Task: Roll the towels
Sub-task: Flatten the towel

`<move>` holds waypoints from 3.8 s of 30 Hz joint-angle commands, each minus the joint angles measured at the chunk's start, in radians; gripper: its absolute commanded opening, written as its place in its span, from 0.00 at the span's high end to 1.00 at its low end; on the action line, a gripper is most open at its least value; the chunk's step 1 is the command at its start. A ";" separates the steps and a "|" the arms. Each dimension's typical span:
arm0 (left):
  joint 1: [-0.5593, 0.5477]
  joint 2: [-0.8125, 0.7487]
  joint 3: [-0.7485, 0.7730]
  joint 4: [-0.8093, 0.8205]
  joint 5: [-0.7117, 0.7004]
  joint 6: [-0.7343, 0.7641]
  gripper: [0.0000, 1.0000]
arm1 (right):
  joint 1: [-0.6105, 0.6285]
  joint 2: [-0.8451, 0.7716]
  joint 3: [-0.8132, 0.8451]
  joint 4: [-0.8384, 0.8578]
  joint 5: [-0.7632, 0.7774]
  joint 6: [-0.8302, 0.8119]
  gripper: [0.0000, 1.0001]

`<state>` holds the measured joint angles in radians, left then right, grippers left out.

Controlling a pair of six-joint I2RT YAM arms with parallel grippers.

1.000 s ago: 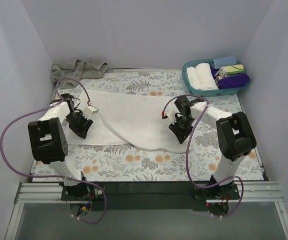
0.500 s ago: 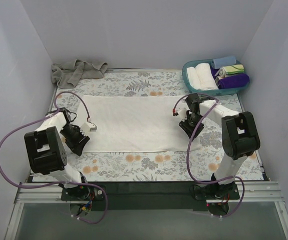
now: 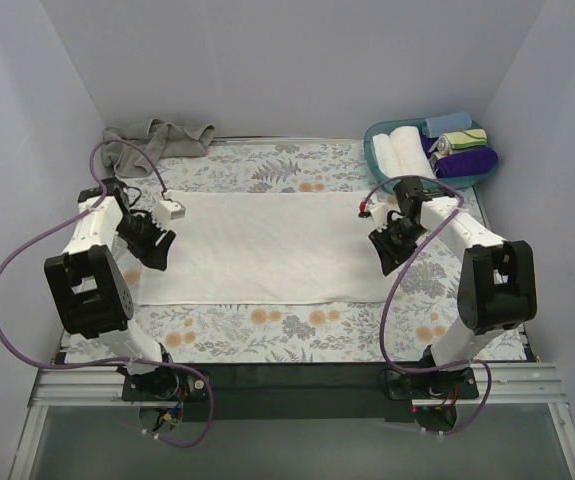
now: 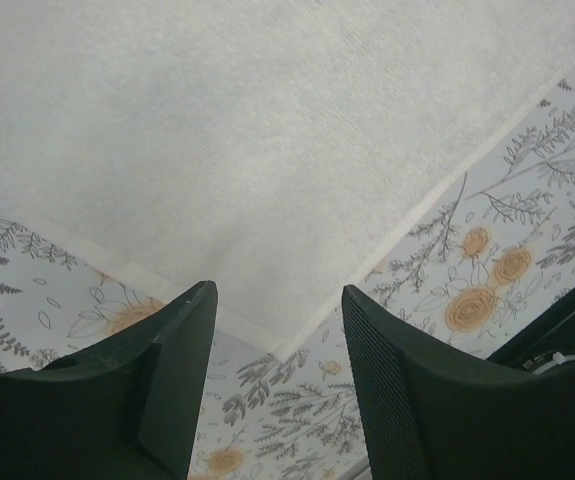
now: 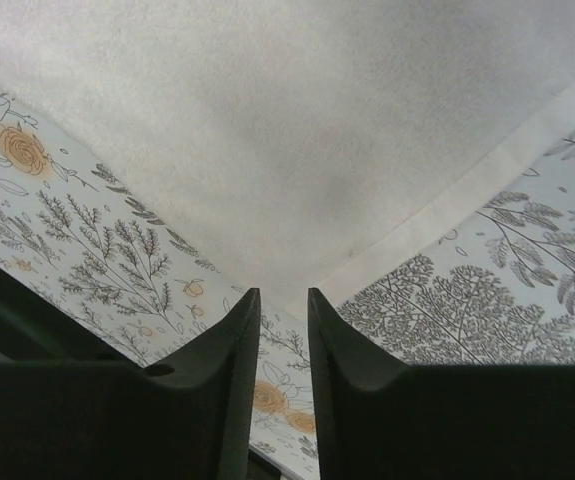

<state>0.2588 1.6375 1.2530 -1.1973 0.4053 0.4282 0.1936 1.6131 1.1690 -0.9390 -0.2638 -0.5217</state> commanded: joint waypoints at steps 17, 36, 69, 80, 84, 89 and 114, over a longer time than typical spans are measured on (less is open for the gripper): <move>0.003 0.002 -0.257 0.192 -0.126 -0.072 0.54 | 0.015 0.021 -0.112 0.029 0.132 0.011 0.87; 0.086 -0.015 -0.172 0.114 -0.115 -0.080 0.54 | 0.037 0.102 -0.255 0.167 0.308 0.023 0.89; 0.120 -0.050 -0.213 0.045 -0.006 -0.151 0.82 | -0.011 0.053 -0.173 0.091 0.270 0.025 0.88; 0.151 0.071 -0.208 0.177 -0.045 -0.212 0.87 | -0.010 0.085 -0.192 0.105 0.216 0.041 0.89; 0.151 0.085 -0.231 0.192 0.001 -0.230 0.87 | -0.010 0.090 -0.213 0.112 0.228 0.045 0.89; 0.175 0.062 -0.276 0.177 0.078 -0.227 0.88 | -0.010 0.084 -0.223 0.111 0.232 0.054 0.89; 0.181 0.025 -0.317 0.151 0.017 -0.258 0.92 | -0.010 0.074 -0.246 0.092 0.258 0.034 0.89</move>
<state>0.4389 1.6623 0.9588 -1.1027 0.4534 0.1921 0.1898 1.6749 0.9703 -0.8387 -0.0067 -0.4751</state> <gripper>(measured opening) 0.090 0.108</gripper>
